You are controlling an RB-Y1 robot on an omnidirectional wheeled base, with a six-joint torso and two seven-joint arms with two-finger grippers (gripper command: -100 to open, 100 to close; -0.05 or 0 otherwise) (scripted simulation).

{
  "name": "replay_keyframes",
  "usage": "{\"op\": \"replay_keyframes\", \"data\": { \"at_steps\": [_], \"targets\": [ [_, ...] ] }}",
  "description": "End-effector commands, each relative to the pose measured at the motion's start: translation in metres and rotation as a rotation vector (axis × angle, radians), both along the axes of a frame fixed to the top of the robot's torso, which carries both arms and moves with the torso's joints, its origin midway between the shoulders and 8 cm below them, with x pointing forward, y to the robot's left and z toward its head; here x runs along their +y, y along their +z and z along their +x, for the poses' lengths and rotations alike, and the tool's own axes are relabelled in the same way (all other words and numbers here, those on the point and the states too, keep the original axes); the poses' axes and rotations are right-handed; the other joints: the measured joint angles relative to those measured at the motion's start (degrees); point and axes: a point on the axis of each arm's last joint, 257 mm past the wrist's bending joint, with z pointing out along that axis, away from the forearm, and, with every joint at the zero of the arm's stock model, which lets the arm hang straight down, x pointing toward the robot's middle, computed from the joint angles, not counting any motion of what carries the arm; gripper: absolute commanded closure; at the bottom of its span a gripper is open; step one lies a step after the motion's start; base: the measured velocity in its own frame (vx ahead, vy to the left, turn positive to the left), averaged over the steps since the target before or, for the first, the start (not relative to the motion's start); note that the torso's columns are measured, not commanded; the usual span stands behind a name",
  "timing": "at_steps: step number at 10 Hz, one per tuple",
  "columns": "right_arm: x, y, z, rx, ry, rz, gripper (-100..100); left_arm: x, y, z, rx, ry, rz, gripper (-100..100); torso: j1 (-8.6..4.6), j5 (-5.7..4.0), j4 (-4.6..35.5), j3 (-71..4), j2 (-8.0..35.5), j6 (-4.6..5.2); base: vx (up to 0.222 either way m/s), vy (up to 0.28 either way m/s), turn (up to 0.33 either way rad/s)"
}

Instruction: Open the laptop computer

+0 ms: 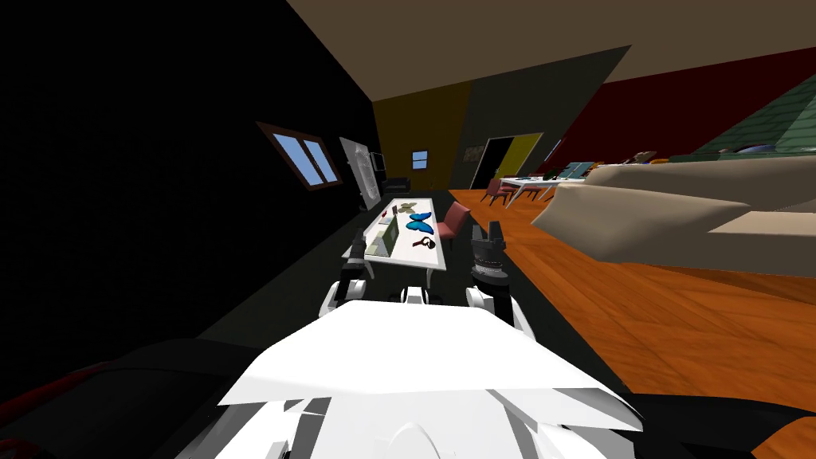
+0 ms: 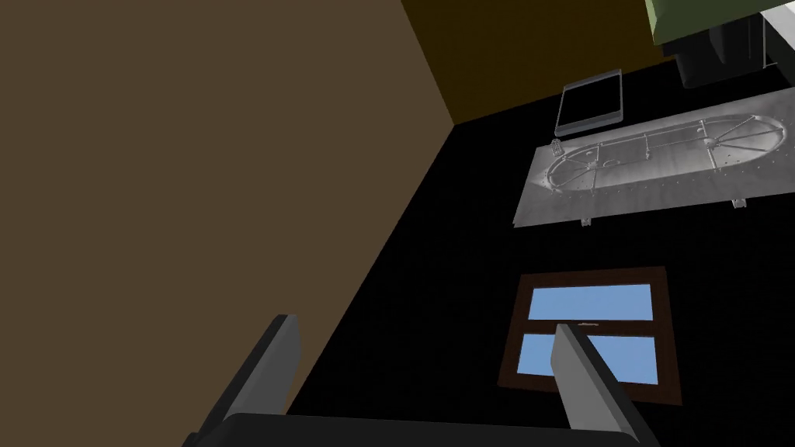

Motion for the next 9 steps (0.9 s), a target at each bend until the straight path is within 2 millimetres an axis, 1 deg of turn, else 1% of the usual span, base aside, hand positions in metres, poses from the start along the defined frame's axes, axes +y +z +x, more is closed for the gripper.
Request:
{"op": "replay_keyframes", "data": {
  "at_steps": [1, 6, 7, 9],
  "targets": [
    [0.000, 0.000, 0.000, 0.000, 0.000, 0.000, 0, 0.009, -0.015, 0.006, 0.053, 0.027, 0.013, -100, 0.00, 0.00, 0.00, 0.01, 0.02, 0.00, 0.020, -0.072, 0.004],
    [0.000, 0.000, 0.000, 0.000, 0.000, 0.000, 0, 0.028, -0.051, 0.017, 0.170, 0.080, 0.055, -100, -0.02, -0.01, -0.01, -0.01, -0.01, 0.00, 0.035, -0.080, 0.005],
    [0.000, 0.000, 0.000, 0.000, 0.000, 0.000, 0, 0.037, -0.067, 0.021, 0.221, 0.103, 0.075, -100, -0.05, -0.01, 0.00, 0.01, 0.01, 0.00, 0.044, -0.126, 0.006],
    [0.000, 0.000, 0.000, 0.000, 0.000, 0.000, 0, 0.046, -0.082, 0.023, 0.272, 0.126, 0.093, -100, -0.11, -0.04, 0.00, 0.00, -0.01, 0.01, 0.037, -0.119, 0.008]
  ]
}}
